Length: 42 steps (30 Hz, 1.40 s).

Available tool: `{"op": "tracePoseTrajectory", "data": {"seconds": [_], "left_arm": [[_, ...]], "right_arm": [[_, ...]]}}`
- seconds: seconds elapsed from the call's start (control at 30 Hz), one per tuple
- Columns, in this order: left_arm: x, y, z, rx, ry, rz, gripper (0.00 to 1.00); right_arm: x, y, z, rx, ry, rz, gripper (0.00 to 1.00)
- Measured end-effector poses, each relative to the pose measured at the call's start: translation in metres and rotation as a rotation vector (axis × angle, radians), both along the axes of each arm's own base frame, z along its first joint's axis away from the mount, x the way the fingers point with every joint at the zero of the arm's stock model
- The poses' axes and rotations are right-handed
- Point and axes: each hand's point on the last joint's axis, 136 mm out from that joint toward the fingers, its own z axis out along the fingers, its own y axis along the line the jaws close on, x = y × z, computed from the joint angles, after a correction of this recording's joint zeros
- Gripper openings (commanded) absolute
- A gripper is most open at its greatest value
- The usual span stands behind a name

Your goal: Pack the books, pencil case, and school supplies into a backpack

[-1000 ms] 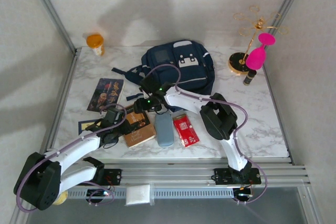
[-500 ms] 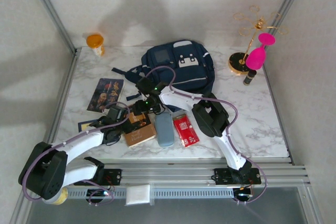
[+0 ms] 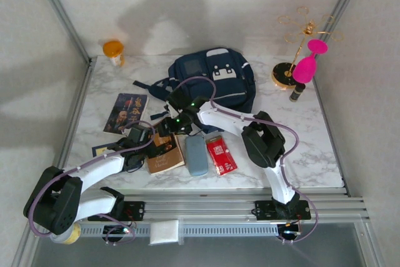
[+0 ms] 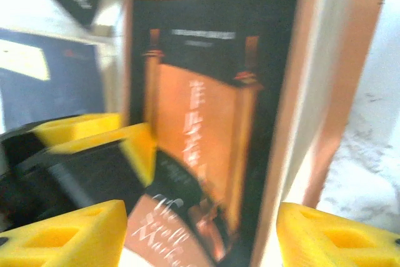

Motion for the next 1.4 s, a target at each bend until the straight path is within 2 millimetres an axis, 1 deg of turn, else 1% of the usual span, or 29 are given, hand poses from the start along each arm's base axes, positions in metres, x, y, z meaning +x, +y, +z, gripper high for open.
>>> {"op": "tracePoseTrajectory", "data": {"seconds": [0.07, 0.1, 0.13, 0.2, 0.3, 0.37, 0.47, 0.5, 0.57, 0.63, 0.73, 0.83, 0.93, 1.07, 1.23, 1.3, 1.4], "left_arm": [[0.001, 0.000, 0.001, -0.002, -0.004, 0.001, 0.40], [0.002, 0.000, 0.001, -0.003, -0.007, 0.001, 0.40], [0.001, 0.000, 0.000, -0.001, -0.005, 0.001, 0.39], [0.002, 0.000, 0.000, 0.000, -0.006, 0.002, 0.40], [0.002, 0.000, 0.001, -0.001, -0.009, 0.002, 0.40], [0.002, 0.000, 0.001, -0.001, -0.009, 0.002, 0.40], [0.003, 0.000, 0.001, -0.001, -0.010, 0.002, 0.40], [0.003, 0.000, 0.001, -0.001, -0.010, 0.002, 0.40], [0.002, 0.000, 0.000, 0.001, -0.006, 0.002, 0.39], [0.003, 0.000, 0.000, 0.001, -0.006, 0.002, 0.39], [0.003, 0.000, 0.000, 0.001, -0.010, 0.004, 0.39], [0.005, 0.000, 0.000, 0.002, -0.012, 0.005, 0.39], [0.007, 0.000, 0.000, 0.003, -0.017, 0.008, 0.39], [0.010, 0.001, 0.000, 0.007, -0.023, 0.013, 0.39], [0.010, 0.001, 0.000, 0.011, -0.024, 0.015, 0.38], [0.010, 0.001, 0.000, 0.011, -0.024, 0.016, 0.38], [0.010, 0.001, 0.000, 0.012, -0.026, 0.017, 0.38]], "right_arm": [[-0.004, 0.002, 0.014, 0.042, 0.004, 0.014, 0.56], [-0.006, 0.004, 0.018, 0.057, 0.006, 0.020, 0.56], [-0.007, 0.005, 0.020, 0.071, 0.007, 0.024, 0.56], [-0.010, 0.004, 0.019, 0.079, 0.014, 0.032, 0.56], [-0.012, -0.002, 0.009, 0.054, 0.027, 0.028, 0.59], [-0.005, -0.008, 0.005, 0.031, 0.008, 0.008, 0.64], [0.009, -0.014, -0.002, -0.006, -0.022, -0.029, 0.68], [0.013, -0.014, -0.005, -0.014, -0.026, -0.036, 0.68], [0.022, -0.013, -0.015, -0.034, -0.034, -0.052, 0.71], [0.026, -0.012, -0.028, -0.062, -0.033, -0.065, 0.74], [0.030, -0.014, -0.046, -0.109, -0.030, -0.076, 0.77], [0.031, -0.015, -0.058, -0.140, -0.025, -0.079, 0.77], [0.034, -0.010, -0.064, -0.149, -0.023, -0.069, 0.72], [0.031, -0.002, -0.059, -0.112, -0.007, -0.039, 0.65], [0.028, 0.002, -0.054, -0.077, 0.008, -0.012, 0.61], [0.027, 0.003, -0.048, -0.064, 0.006, -0.008, 0.59], [0.025, 0.003, -0.033, -0.039, -0.009, -0.001, 0.54]]}}
